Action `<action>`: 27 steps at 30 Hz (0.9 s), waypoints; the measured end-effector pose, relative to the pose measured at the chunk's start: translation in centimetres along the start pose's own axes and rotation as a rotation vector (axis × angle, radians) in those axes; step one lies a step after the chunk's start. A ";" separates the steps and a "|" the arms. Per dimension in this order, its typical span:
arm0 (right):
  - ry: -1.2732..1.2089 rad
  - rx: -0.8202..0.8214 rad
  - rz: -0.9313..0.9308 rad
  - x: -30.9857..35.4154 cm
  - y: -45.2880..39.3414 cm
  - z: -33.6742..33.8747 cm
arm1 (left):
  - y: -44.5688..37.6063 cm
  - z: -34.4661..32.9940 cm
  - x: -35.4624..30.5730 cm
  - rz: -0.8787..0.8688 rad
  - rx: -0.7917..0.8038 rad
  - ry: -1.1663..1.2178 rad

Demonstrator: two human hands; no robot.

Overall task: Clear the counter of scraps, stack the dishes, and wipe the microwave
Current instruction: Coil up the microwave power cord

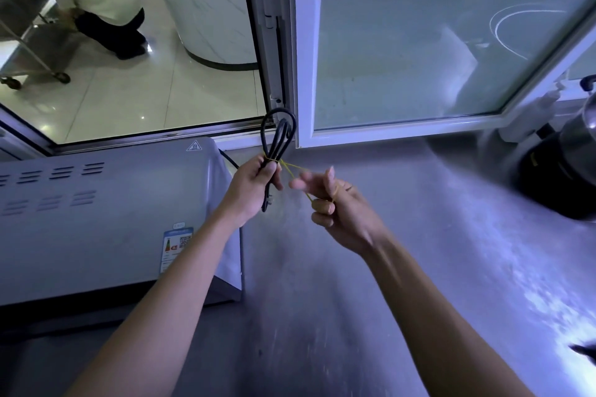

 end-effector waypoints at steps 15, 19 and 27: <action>-0.414 -0.420 0.158 -0.4 -0.1 -0.5 | 1.6 -0.8 0.5 -0.108 0.017 -0.117; -0.240 -0.377 0.161 1.0 -0.2 -0.2 | 2.0 -0.8 0.3 -0.170 0.020 -0.261; 0.204 -0.238 0.093 3.8 -0.2 0.7 | 1.8 -1.0 -1.6 -0.321 0.073 -0.501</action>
Point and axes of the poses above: each hand's wrist, its own y-axis away from the middle knuckle, its own z-axis out of the back of the hand, x = y × z, the point moved 5 cm from there along -y, towards the middle knuckle, and after that the axes turned 9 degrees about z, right-handed, at the moved point
